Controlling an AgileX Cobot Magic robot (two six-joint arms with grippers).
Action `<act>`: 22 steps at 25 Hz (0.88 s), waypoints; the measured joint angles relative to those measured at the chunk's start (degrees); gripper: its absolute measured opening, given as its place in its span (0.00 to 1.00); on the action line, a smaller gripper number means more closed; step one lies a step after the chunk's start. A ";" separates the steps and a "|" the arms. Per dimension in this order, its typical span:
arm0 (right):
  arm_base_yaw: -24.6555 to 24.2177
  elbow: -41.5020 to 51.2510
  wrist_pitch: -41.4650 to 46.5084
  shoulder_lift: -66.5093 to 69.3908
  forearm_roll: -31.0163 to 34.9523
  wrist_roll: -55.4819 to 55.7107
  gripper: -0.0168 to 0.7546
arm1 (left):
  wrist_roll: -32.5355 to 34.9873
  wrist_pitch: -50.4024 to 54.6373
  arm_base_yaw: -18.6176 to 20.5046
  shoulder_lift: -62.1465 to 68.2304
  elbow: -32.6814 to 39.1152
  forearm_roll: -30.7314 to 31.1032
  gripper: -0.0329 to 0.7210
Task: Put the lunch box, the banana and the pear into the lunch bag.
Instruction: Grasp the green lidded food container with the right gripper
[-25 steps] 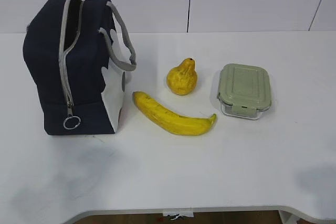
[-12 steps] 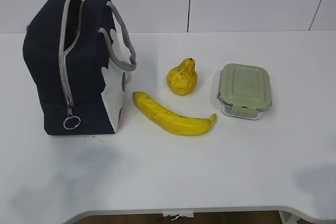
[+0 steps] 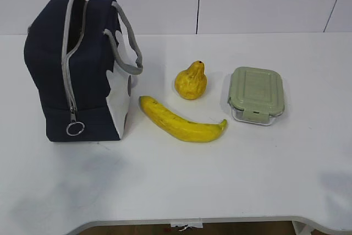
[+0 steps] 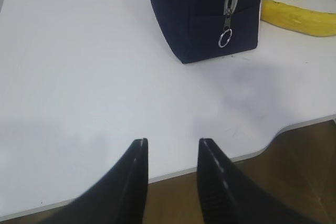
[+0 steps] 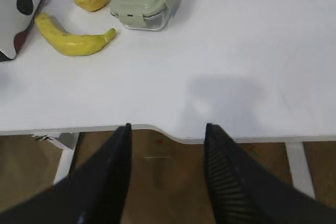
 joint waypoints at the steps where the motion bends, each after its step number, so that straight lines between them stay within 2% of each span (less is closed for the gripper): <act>1: 0.00 0.00 0.00 0.00 0.22 1.37 0.47 | 0.00 -0.10 0.00 0.00 0.00 -0.08 0.37; 11: 0.00 -1.72 0.11 11.19 1.04 7.57 0.47 | 0.00 -0.10 0.00 0.00 0.00 -0.08 0.37; 22: 0.00 -5.42 -2.19 26.26 -3.78 7.70 0.47 | 0.00 -0.10 0.00 0.00 0.00 -0.08 0.37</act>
